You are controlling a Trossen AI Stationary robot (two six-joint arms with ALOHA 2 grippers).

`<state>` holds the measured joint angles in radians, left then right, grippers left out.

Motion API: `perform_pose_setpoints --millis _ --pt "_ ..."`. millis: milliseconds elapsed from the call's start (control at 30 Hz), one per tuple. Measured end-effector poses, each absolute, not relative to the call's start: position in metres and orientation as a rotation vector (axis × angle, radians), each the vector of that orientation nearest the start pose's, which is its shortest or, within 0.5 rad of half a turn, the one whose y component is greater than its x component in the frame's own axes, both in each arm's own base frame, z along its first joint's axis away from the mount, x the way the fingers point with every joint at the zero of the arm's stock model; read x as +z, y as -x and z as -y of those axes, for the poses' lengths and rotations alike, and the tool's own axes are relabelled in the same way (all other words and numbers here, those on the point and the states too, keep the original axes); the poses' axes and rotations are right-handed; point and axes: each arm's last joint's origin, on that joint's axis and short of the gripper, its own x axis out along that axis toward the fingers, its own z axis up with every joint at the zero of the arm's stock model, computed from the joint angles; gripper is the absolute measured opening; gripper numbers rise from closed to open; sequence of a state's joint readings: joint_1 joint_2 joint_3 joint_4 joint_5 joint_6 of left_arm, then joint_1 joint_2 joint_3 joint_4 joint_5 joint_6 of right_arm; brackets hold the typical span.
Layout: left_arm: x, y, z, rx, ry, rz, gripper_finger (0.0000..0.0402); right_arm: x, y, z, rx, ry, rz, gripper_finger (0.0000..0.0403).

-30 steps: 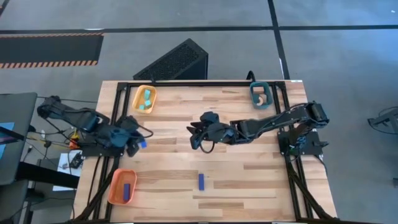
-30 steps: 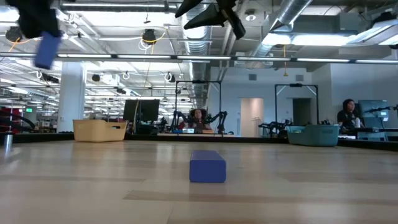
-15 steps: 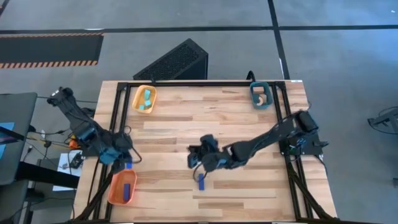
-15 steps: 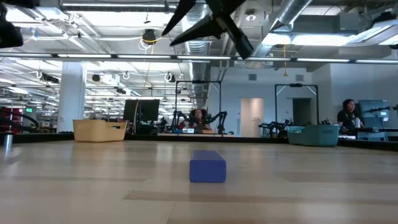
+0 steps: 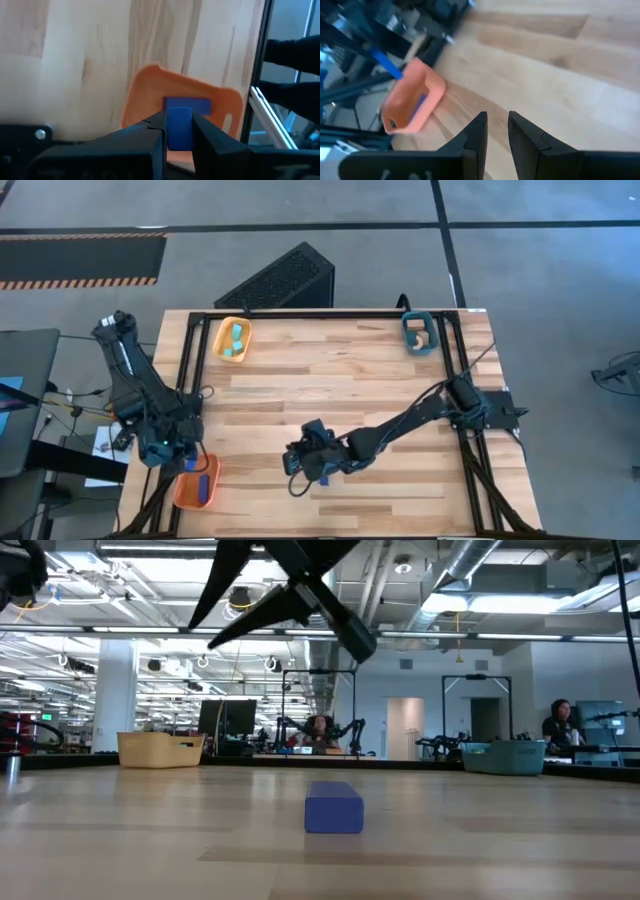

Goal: Sort & place blocks by color
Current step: Put the top blue block into the orange bin, then put the blue block into the orange bin

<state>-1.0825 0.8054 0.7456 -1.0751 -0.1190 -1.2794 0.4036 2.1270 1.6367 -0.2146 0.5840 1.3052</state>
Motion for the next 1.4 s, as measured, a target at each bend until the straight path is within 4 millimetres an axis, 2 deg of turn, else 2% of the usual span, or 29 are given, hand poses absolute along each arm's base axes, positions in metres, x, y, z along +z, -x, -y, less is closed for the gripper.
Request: perform_pose_setpoints --millis 333,433,533,667,867,1033,1167,1267,1400 --pt "0.252 -0.041 0.120 -0.140 0.499 -1.340 0.0031 0.202 -0.431 -0.186 -0.522 -0.967 -0.539 0.0097" --pt "0.256 -0.038 0.130 -0.222 0.545 -1.289 0.0031 0.202 -0.431 -0.188 -0.484 -0.987 -0.593 0.0097" --pt "0.254 -0.040 0.140 -0.219 0.544 -1.167 0.0031 0.201 -0.430 -0.189 -0.468 -0.995 -0.632 0.0097" --pt "0.231 -0.043 0.152 -0.157 0.480 -1.168 0.0031 0.196 -0.424 -0.188 -0.531 -1.042 -0.692 0.0098" --pt "0.198 -0.044 0.161 0.010 0.524 -1.255 0.0038 0.188 -0.412 -0.192 -0.613 -1.082 -0.816 0.0118" --pt "0.191 -0.045 0.167 0.077 0.555 -1.265 0.0080 0.184 -0.403 -0.197 -0.612 -1.090 -0.960 0.0161" --pt "0.192 -0.046 0.166 0.106 0.586 -1.230 0.0128 0.179 -0.395 -0.193 -0.712 -1.071 -1.008 0.0206" --pt "0.193 -0.047 0.164 0.117 0.598 -1.200 0.0159 0.177 -0.396 -0.188 -0.735 -1.058 -1.019 0.0233" --pt "0.196 -0.051 0.161 0.143 0.641 -1.139 0.0186 0.178 -0.403 -0.183 -0.697 -1.066 -0.992 0.0248"
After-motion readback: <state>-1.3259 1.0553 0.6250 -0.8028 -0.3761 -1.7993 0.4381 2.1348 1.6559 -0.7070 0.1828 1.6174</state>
